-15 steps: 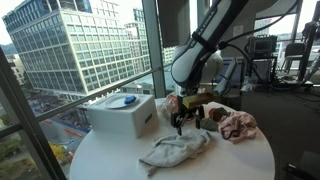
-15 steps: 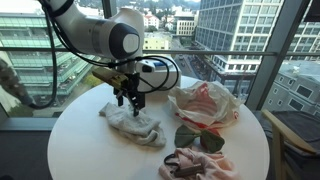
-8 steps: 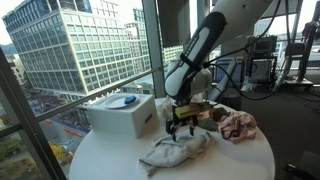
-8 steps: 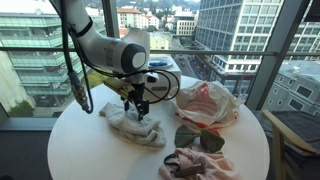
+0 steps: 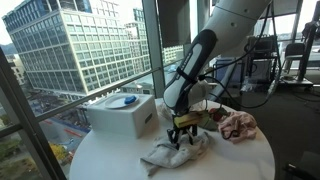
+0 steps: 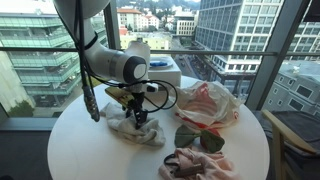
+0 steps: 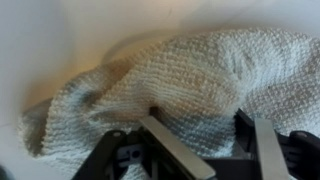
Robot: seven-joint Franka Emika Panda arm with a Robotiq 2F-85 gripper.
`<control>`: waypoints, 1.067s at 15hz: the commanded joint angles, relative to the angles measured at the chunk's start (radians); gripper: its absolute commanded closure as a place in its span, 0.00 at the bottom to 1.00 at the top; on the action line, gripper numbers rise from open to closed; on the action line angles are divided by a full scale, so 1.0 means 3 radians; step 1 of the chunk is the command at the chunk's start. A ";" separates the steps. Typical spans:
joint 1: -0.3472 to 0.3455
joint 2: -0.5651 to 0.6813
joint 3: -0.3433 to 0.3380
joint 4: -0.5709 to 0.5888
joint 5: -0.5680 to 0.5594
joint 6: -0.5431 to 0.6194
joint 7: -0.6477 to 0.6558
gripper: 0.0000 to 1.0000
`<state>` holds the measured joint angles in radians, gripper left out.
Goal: Use the white towel to wipe the yellow container
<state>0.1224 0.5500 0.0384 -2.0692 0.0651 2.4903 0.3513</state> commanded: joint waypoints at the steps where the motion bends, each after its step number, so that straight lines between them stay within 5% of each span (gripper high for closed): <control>1: 0.0099 0.0022 -0.0041 0.0090 0.0023 -0.0049 0.0058 0.58; 6: 0.0264 0.0074 0.0010 0.0157 -0.0035 -0.0128 0.0056 0.70; 10: 0.0317 0.0005 -0.0200 0.0081 -0.0143 -0.0085 0.0233 0.70; 16: 0.0328 -0.0023 -0.0164 0.0075 -0.0131 -0.0172 0.0170 0.70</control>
<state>0.2098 0.5508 -0.0130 -2.0524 0.0395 2.4663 0.3915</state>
